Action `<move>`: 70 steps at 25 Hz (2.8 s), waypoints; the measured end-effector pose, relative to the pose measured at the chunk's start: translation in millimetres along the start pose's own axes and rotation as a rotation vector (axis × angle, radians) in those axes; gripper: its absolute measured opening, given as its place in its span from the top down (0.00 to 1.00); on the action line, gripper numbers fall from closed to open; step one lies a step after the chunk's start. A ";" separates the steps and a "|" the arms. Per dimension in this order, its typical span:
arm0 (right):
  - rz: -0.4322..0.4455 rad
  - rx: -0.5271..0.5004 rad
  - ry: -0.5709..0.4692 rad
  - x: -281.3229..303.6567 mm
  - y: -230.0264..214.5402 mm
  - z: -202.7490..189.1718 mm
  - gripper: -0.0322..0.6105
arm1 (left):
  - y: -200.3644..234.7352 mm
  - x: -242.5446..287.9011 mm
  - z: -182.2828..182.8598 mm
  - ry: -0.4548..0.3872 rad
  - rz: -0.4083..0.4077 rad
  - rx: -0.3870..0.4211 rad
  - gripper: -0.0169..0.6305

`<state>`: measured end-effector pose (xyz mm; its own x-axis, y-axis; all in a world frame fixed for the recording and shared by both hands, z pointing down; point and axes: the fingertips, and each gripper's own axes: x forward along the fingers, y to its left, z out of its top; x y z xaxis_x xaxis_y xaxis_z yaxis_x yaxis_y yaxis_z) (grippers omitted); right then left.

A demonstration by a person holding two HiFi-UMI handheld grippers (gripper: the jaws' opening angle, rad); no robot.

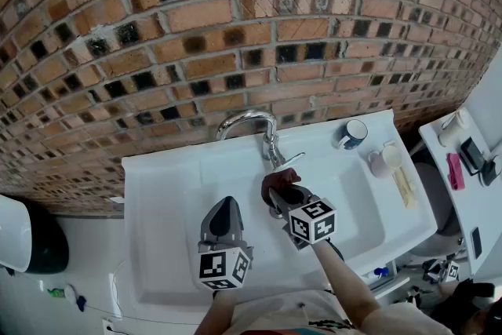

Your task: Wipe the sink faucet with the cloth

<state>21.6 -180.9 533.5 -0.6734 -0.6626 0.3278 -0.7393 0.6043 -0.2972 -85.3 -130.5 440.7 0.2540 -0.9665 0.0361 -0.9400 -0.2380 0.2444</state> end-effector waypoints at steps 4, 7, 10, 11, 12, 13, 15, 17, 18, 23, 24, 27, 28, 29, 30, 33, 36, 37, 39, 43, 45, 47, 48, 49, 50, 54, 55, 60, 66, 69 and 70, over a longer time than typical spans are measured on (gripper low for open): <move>-0.036 0.040 0.016 16.6 -15.1 0.4 0.88 | -4.5 -3.2 4.7 -0.018 -0.003 0.005 0.96; -0.042 0.052 0.009 22.5 -18.5 7.4 0.88 | -4.7 -2.9 6.1 -0.018 -0.006 0.004 0.96; -0.042 0.035 0.009 18.8 -20.7 9.4 0.88 | -3.4 -2.8 5.8 -0.011 -0.005 -0.001 0.96; -0.047 0.034 0.001 14.7 -23.2 12.1 0.88 | -2.9 -3.2 5.9 -0.012 -0.005 -0.001 0.96; -0.056 0.034 -0.013 9.1 -27.1 16.9 0.88 | -1.9 -3.7 5.9 -0.013 -0.004 0.000 0.96; -0.070 0.036 -0.035 2.3 -32.3 24.0 0.88 | -0.6 -4.1 6.1 -0.014 -0.001 0.000 0.96; -0.107 0.043 -0.091 -14.0 -46.1 42.0 0.88 | 2.7 -4.6 6.6 -0.015 0.008 -0.003 0.96; -0.141 0.045 -0.138 -30.2 -60.4 58.9 0.88 | 5.2 -4.7 6.7 -0.018 0.015 -0.007 0.96; -0.155 0.042 -0.153 -36.7 -66.3 65.2 0.88 | 5.9 -4.7 6.8 -0.020 0.017 -0.008 0.96; -0.209 0.052 -0.179 -51.8 -79.9 73.8 0.88 | 3.4 -5.3 7.7 -0.026 0.012 -0.012 0.96; -0.214 0.071 -0.183 -52.4 -76.9 72.5 0.88 | 2.8 -5.5 8.2 -0.027 0.011 -0.012 0.96; -0.153 0.136 -0.159 -39.2 -44.2 59.6 0.88 | 3.9 -6.1 9.1 -0.030 0.015 -0.014 0.96; -0.123 0.149 -0.131 -28.1 -29.4 52.2 0.88 | 5.4 -6.0 9.5 -0.031 0.018 -0.015 0.96; -0.100 0.161 -0.096 -14.6 -16.3 44.3 0.88 | 7.0 -6.0 10.2 -0.032 0.022 -0.016 0.96; -0.086 0.176 -0.059 -0.6 -5.8 36.7 0.88 | 8.3 -6.3 11.4 -0.032 0.027 -0.016 0.96; -0.070 0.228 0.019 34.2 11.8 21.9 0.88 | 10.7 -9.5 15.0 -0.025 0.043 -0.015 0.96; -0.079 0.248 0.050 55.3 11.4 20.9 0.88 | 17.6 -10.8 9.4 -0.025 0.051 -0.017 0.96; -0.085 0.258 0.051 58.8 8.8 22.9 0.88 | 19.7 -11.1 7.9 -0.024 0.055 -0.020 0.96; -0.088 0.279 0.048 62.4 5.4 28.8 0.88 | 22.8 -11.0 6.5 -0.022 0.061 -0.024 0.96; -0.101 0.316 0.023 66.5 -0.7 45.2 0.88 | 23.8 -9.0 5.9 -0.019 0.061 -0.025 0.96; -0.119 0.338 -0.001 66.1 -9.9 58.4 0.88 | 22.4 -9.1 6.5 -0.017 0.060 -0.026 0.96; -0.138 0.353 -0.022 64.9 -19.6 71.7 0.88 | 23.6 -9.3 7.0 -0.017 0.063 -0.027 0.96; -0.147 0.351 -0.029 63.8 -23.7 76.7 0.88 | 24.9 -9.6 6.7 -0.019 0.063 -0.028 0.96; -0.152 0.340 -0.029 62.8 -26.6 79.9 0.88 | 25.9 -10.1 6.7 -0.021 0.065 -0.028 0.96; -0.151 0.328 -0.027 61.8 -27.8 81.6 0.88 | 26.8 -10.6 6.7 -0.022 0.067 -0.028 0.96; -0.148 0.268 -0.087 53.7 -24.8 101.5 0.88 | 28.3 -11.6 6.7 -0.026 0.073 -0.035 0.96; -0.143 0.260 -0.112 50.8 -22.8 111.1 0.88 | 28.2 -11.6 7.0 -0.028 0.073 -0.036 0.96; -0.100 0.230 -0.227 39.0 -0.9 155.6 0.88 | 29.3 -13.5 10.5 -0.036 0.076 -0.040 0.96; -0.031 0.142 -0.285 35.9 41.1 188.8 0.88 | 35.0 -18.5 11.3 -0.041 0.090 -0.043 0.96; -0.035 0.085 -0.271 43.8 59.3 186.1 0.88 | 35.7 -18.5 11.1 -0.039 0.091 -0.042 0.96; -0.036 0.070 -0.266 46.4 63.9 184.1 0.88 | 35.7 -18.2 10.9 -0.039 0.091 -0.043 0.96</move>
<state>-57.1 -254.5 364.6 -0.6163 -0.7817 0.0950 -0.7548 0.5521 -0.3541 -126.0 -122.5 438.2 0.1583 -0.9871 0.0223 -0.9481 -0.1456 0.2828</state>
